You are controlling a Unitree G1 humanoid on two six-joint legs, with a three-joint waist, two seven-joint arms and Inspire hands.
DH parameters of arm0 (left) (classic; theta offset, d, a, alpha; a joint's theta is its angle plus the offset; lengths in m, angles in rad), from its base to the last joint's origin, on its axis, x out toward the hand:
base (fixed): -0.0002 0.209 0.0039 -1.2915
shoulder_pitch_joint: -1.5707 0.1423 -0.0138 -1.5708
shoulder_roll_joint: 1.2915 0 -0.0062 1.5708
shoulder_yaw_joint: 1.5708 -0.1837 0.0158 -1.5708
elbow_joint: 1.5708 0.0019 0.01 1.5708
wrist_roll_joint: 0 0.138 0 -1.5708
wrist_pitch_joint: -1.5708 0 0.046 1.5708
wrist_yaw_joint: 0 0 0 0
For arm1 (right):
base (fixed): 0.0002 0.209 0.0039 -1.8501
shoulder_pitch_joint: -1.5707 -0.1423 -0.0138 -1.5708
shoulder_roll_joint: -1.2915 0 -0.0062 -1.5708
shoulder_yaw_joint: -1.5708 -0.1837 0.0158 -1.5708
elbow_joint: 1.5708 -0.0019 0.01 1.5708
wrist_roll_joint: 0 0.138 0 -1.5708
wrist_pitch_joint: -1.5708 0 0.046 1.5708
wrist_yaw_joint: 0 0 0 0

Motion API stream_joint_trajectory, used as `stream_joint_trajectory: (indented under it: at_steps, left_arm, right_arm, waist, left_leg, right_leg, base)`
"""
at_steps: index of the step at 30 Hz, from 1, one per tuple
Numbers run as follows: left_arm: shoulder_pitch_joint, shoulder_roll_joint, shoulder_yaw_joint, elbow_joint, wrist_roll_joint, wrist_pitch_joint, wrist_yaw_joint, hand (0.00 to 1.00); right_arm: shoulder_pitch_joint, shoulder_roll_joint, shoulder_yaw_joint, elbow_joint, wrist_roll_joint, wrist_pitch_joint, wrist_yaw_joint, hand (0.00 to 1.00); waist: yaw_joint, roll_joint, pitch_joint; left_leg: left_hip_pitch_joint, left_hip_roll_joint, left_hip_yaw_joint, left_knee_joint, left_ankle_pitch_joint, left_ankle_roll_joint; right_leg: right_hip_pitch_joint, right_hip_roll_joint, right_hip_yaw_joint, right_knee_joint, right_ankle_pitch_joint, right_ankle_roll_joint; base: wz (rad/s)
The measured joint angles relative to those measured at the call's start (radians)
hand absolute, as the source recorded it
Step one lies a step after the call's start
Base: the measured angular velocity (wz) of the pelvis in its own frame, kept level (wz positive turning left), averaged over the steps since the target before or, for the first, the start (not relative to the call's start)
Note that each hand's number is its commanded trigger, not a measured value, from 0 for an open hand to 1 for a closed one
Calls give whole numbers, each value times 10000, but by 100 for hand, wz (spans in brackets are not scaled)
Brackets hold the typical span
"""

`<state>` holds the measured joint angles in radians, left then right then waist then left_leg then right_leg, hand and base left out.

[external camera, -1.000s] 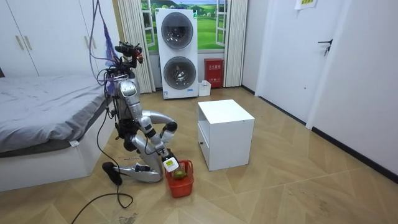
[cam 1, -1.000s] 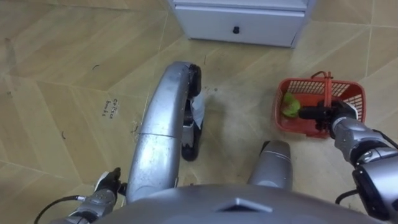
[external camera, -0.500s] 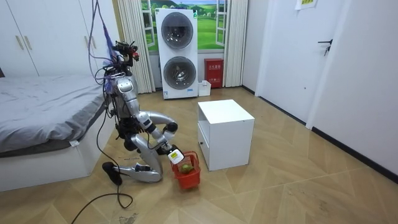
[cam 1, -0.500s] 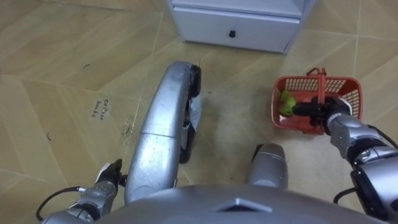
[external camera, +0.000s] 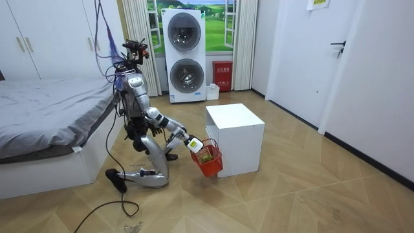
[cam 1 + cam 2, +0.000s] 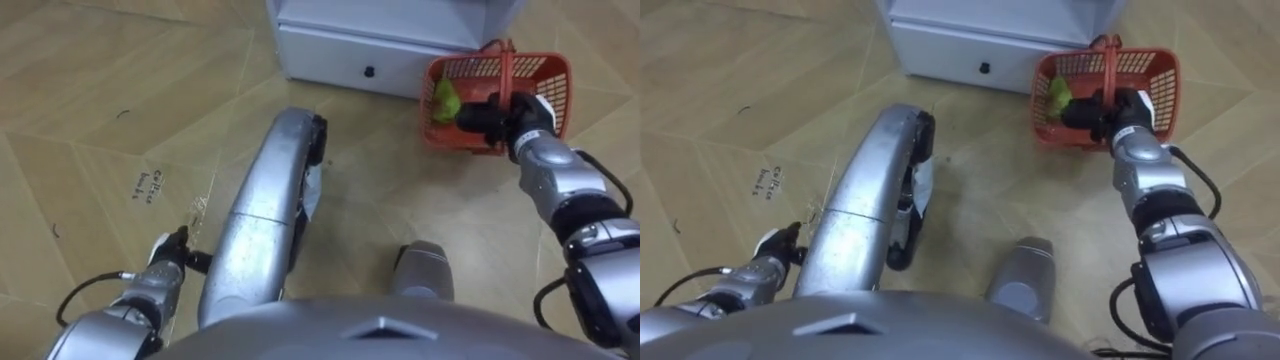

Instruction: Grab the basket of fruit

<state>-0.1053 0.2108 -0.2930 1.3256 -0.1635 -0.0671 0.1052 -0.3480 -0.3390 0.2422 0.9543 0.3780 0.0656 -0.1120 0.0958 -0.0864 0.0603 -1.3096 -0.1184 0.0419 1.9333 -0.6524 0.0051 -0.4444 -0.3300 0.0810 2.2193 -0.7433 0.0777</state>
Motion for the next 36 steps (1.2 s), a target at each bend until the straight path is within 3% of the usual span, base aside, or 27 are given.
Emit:
stream_joint_trajectory:
  at_steps: [4, 6, 8, 10, 11, 13, 15, 16, 17, 18, 19, 20, 21, 22, 23, 24, 25, 26, 27, 28, 29, 30, 31, 32, 34, 35, 36]
  left_arm:
    - [72, 36, 262, -9, 21, 9, 2, 0]
    - [331, 44, 441, -42, 14, 99, -3, 0]
    - [525, 45, 716, -217, 66, 139, -4, 0]
    - [775, 31, 975, -355, 205, 187, -1, 0]
    - [948, 35, 1159, -446, 273, 208, 13, 0]
    - [1155, 25, 1526, -626, 415, 249, 67, 0]
    - [1465, 31, 2027, -1024, 484, 421, 273, 0]
    - [1507, 30, 2128, -1106, 483, 442, 348, 0]
    - [1529, 57, 2227, -1261, 474, 446, 461, 0]
    - [1478, 118, 2216, -1290, 459, 394, 540, 0]
    - [1432, 126, 2217, -1314, 468, 359, 609, 0]
    - [1378, 93, 2217, -1311, 460, 325, 730, 0]
    - [1377, 28, 2230, -1285, 492, 296, 837, 0]
    - [1387, 17, 2234, -1279, 492, 296, 845, 0]
    - [1442, 12, 2398, -1276, 494, 244, 852, 0]
    - [1552, 34, 2709, -1291, 496, 109, 897, 0]
    - [1608, 51, 2844, -1294, 486, 60, 913, 0]
    - [1781, -46, 2929, -1317, 495, -4, 1009, 0]
    - [1901, -61, 2922, -1474, 506, -45, 1011, 0]
    - [1940, -70, 2905, -1610, 508, -25, 1011, 0]
    - [2061, -76, 2879, -1994, 559, 43, 1018, 0]
    - [2239, -75, 2878, -2205, 581, 93, 1063, 0]
    - [2343, -48, 2901, -2232, 610, 143, 1093, 0]
    - [2580, -26, 2924, -2211, 885, 288, 1169, 0]
    - [2656, -77, 2861, -2154, 1250, 523, 1182, 0]
    - [2704, -102, 2891, -2159, 1401, 617, 1181, 0]
    - [2740, -100, 2969, -2158, 1626, 714, 1175, 0]
  right_arm:
    - [-201, 25, -9, -321, -265, 61, -74, 100]
    - [-208, 131, -16, -814, -412, 164, -207, 100]
    - [-198, 228, -17, -1243, -473, 265, -234, 100]
    - [-199, 265, -20, -1649, -706, 273, -319, 100]
    - [-175, 283, -20, -1899, -747, 430, -338, 100]
    - [221, 327, -21, -2254, -782, 666, -416, 100]
    - [964, 419, -22, -2965, -787, 670, -551, 100]
    - [1058, 439, -18, -3008, -786, 671, -563, 100]
    - [1265, 499, -18, -3006, -834, 721, -580, 100]
    - [1493, 549, -19, -3009, -1119, 788, -584, 100]
    - [1572, 558, -19, -3047, -1204, 789, -578, 100]
    - [1692, 511, -19, -3332, -1521, 790, -581, 100]
    - [1703, 480, -18, -3716, -1757, 763, -590, 100]
    - [1704, 471, -18, -3895, -1857, 726, -596, 100]
    - [1745, 467, 0, -4285, -2035, 666, -620, 100]
    - [1750, 481, 35, -4901, -2253, 646, -684, 100]
    - [1749, 481, 75, -5200, -2304, 636, -750, 100]
    - [1779, 533, 120, -5468, -2323, 581, -882, 100]
    - [1772, 554, 62, -5562, -2208, 552, -1057, 100]
    - [1769, 555, -1, -5609, -2165, 510, -1131, 100]
    - [1722, 559, -206, -5617, -2159, 339, -1192, 100]
    - [1677, 518, -340, -5643, -2158, 148, -1166, 100]
    - [1696, 609, -352, -5651, -2170, 84, -1162, 100]
    - [1819, 746, -353, -5771, -2235, 52, -1064, 100]
    - [1914, 739, -436, -5914, -2302, -245, -923, 100]
    - [1923, 736, -452, -6099, -2324, -371, -864, 100]
    - [1953, 739, -450, -6472, -2407, -461, -799, 100]
  waist:
    - [189, 144, -70]
    - [186, 165, -80]
    - [141, 195, -103]
    - [89, 204, -124]
    - [34, 153, -158]
    - [-90, 124, -201]
    - [-175, 153, -219]
    - [-152, 171, -226]
    - [-104, 184, -235]
    - [-62, 181, -244]
    - [4, 181, -244]
    - [198, 240, -243]
    - [213, 405, -239]
    - [187, 467, -259]
    - [138, 582, -327]
    - [-45, 591, -336]
    - [-115, 561, -318]
    - [-238, 722, -316]
    - [-281, 454, -286]
    - [-287, 352, -256]
    - [-249, 326, -314]
    - [-120, 202, -324]
    - [-16, 78, -361]
    - [34, -56, -560]
    - [217, -82, -551]
    - [485, -78, -551]
    - [550, -26, -521]
  left_leg:
    - [261, 354, -248, -682, 5, 21]
    - [836, 563, -236, -1529, 25, 62]
    - [1429, 591, -239, -2362, 62, 127]
    - [2123, 550, -127, -3296, 83, 170]
    - [2616, 521, 88, -3959, 176, 346]
    - [3356, 524, 425, -4848, 284, 553]
    - [4377, 543, 623, -6031, 459, 804]
    - [4647, 548, 614, -6337, 491, 830]
    - [5384, 565, 557, -7156, 527, 775]
    - [6059, 569, 393, -8023, 660, 706]
    - [6337, 587, 285, -8342, 773, 700]
    - [6869, 579, -148, -8983, 948, 590]
    - [7461, 575, -820, -9630, 1070, 361]
    - [7770, 578, -1194, -9983, 1157, 247]
    - [8340, 687, -1836, -10585, 1376, 51]
    - [8712, 874, -2034, -10813, 1702, -124]
    - [8872, 971, -2002, -10777, 1813, -261]
    - [9055, 1243, -1721, -10566, 2030, -361]
    - [9128, 1278, -1418, -10911, 2123, -380]
    - [9051, 1283, -1208, -11319, 2144, -351]
    - [8756, 1260, -721, -12284, 2452, -317]
    - [8498, 1214, -345, -13303, 3680, -86]
    - [8511, 1237, -123, -13362, 4034, 34]
    - [8884, 1233, 111, -13772, 4229, 144]
    - [9643, 1210, -155, -14518, 4377, 195]
    - [10031, 1203, -636, -14914, 4420, 121]
    - [10336, 1206, -1129, -15246, 4498, -15]
  right_leg:
    - [-450, 232, 78, -1277, 0, 2]
    - [-363, 232, 62, -2637, 3, 8]
    - [-58, 209, -7, -3979, 6, 12]
    - [418, 149, -85, -5404, 70, 141]
    - [781, 12, -130, -6399, 237, 337]
    - [1269, -93, -193, -7583, 805, 414]
    - [1428, -49, -117, -8458, 2656, 318]
    - [1458, 0, -117, -8651, 3238, 306]
    - [1473, 91, -121, -8977, 4758, 286]
    - [1314, 218, -135, -9024, 5851, 174]
    - [1061, 245, -109, -8877, 5561, 193]
    - [346, 451, -191, -8663, 4545, 225]
    - [-281, 696, -606, -9020, 3581, 134]
    - [-504, 791, -939, -9467, 3213, 143]
    - [-731, 1049, -1657, -10890, 2865, 18]
    - [-581, 1397, -2089, -13070, 2901, -114]
    - [-456, 1600, -2209, -14089, 3045, -289]
    - [280, 1768, -2499, -14484, 3305, -505]
    - [811, 1756, -2517, -14856, 3335, -541]
    - [1046, 1759, -2502, -15135, 3352, -543]
    - [1505, 1806, -2499, -15719, 3363, -527]
    - [1817, 1814, -2558, -16102, 3393, -489]
    - [1994, 1803, -2554, -16257, 3405, -466]
    - [2487, 1816, -2700, -16939, 3598, -314]
    - [3105, 1941, -2946, -17942, 4083, -111]
    - [3256, 2154, -3038, -18566, 4308, -141]
    - [3207, 2414, -3063, -19282, 4793, -360]
  base:
    - [-48]
    - [-50]
    - [-42]
    - [-29]
    - [-17]
    - [-16]
    - [-24]
    - [-27]
    - [-24]
    - [-28]
    - [-55]
    - [-90]
    - [-96]
    - [-83]
    - [-55]
    - [-46]
    - [-18]
    - [12]
    - [33]
    - [55]
    - [45]
    - [24]
    - [16]
    - [27]
    - [9]
    - [-31]
    - [-14]
